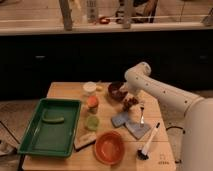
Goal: Stack bowls on top of each other
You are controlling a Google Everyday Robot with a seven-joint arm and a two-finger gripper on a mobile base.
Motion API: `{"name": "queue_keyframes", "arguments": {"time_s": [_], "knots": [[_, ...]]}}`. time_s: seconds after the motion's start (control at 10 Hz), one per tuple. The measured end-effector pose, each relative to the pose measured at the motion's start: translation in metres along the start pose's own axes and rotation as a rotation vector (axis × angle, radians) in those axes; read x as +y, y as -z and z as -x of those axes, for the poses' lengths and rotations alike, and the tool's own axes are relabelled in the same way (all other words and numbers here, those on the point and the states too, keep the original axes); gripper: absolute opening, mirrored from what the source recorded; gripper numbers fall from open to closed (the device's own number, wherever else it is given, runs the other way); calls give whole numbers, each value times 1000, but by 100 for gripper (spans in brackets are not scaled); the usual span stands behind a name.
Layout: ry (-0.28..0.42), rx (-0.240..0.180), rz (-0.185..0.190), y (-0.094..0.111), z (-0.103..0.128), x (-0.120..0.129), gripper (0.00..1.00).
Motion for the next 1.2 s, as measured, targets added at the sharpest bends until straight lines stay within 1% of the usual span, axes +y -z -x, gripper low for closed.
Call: {"name": "queue_keyframes", "arguments": {"time_s": [0.2, 0.3, 0.4, 0.6, 1.0, 1.1, 1.2], "knots": [[113, -22, -3, 0, -4, -12, 80], [150, -32, -3, -2, -8, -14, 80], [173, -41, -5, -4, -10, -15, 80], [218, -51, -27, -13, -14, -16, 80], [256, -44, -89, -26, -23, -15, 80], [261, -45, -95, -29, -24, -16, 78], [269, -48, -100, -32, -24, -18, 72]]}}
